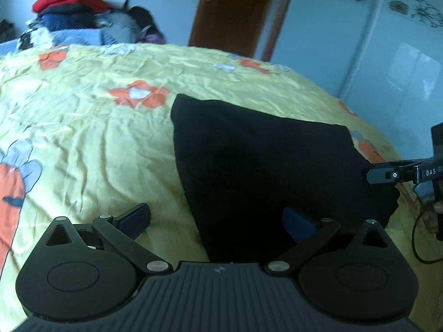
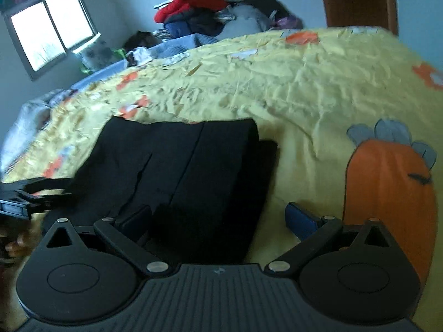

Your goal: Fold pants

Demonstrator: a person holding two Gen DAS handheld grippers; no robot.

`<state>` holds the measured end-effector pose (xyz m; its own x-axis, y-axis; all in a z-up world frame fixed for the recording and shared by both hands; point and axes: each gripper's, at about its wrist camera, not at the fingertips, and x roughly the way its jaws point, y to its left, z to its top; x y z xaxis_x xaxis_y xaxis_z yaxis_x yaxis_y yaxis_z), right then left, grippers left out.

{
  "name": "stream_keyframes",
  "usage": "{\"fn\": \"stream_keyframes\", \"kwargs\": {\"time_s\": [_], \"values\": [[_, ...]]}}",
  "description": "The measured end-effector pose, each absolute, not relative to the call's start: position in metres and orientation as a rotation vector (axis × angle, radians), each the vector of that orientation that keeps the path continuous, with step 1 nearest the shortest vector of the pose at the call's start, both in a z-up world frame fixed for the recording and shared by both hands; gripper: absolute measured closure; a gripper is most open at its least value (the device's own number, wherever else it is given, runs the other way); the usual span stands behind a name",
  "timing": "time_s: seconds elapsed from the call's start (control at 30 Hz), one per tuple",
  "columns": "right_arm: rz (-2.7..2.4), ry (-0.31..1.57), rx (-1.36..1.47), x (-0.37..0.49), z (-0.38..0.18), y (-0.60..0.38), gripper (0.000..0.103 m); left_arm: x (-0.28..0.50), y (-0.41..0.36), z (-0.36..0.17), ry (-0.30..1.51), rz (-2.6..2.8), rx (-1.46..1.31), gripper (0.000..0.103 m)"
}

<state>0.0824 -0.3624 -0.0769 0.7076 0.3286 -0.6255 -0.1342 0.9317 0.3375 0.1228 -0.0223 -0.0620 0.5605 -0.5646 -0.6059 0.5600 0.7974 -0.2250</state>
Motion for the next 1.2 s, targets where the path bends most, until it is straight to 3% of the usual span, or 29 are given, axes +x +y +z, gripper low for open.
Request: {"fn": "stream_keyframes", "kwargs": {"time_s": [0.3, 0.33, 0.37, 0.43, 0.47, 0.63, 0.7, 0.83, 1.2], "values": [[0.329, 0.686, 0.282, 0.092, -0.081, -0.338, 0.000, 0.125, -0.047, -0.064, 0.714, -0.741, 0.009, 0.004], [0.322, 0.676, 0.291, 0.092, -0.082, -0.338, 0.004, 0.125, -0.048, -0.064, 0.711, -0.733, 0.002, 0.005], [0.301, 0.663, 0.292, 0.090, -0.082, -0.340, 0.017, 0.124, -0.049, -0.065, 0.706, -0.720, -0.003, 0.006], [0.263, 0.654, 0.315, 0.088, -0.082, -0.348, 0.043, 0.121, -0.051, -0.064, 0.693, -0.684, -0.002, 0.022], [0.271, 0.652, 0.356, 0.088, -0.084, -0.354, 0.048, 0.120, -0.052, -0.063, 0.689, -0.669, -0.002, 0.026], [0.265, 0.632, 0.347, 0.082, -0.082, -0.349, 0.065, 0.118, -0.050, -0.057, 0.681, -0.610, -0.051, 0.074], [0.269, 0.607, 0.336, 0.080, -0.076, -0.341, 0.072, 0.114, -0.045, -0.054, 0.655, -0.597, -0.081, 0.079], [0.315, 0.537, 0.327, 0.074, -0.060, -0.331, 0.076, 0.101, -0.035, -0.044, 0.583, -0.564, -0.111, 0.084], [0.431, 0.467, 0.261, 0.118, -0.025, -0.279, 0.076, 0.100, -0.001, 0.003, 0.409, -0.419, -0.033, 0.085]]}}
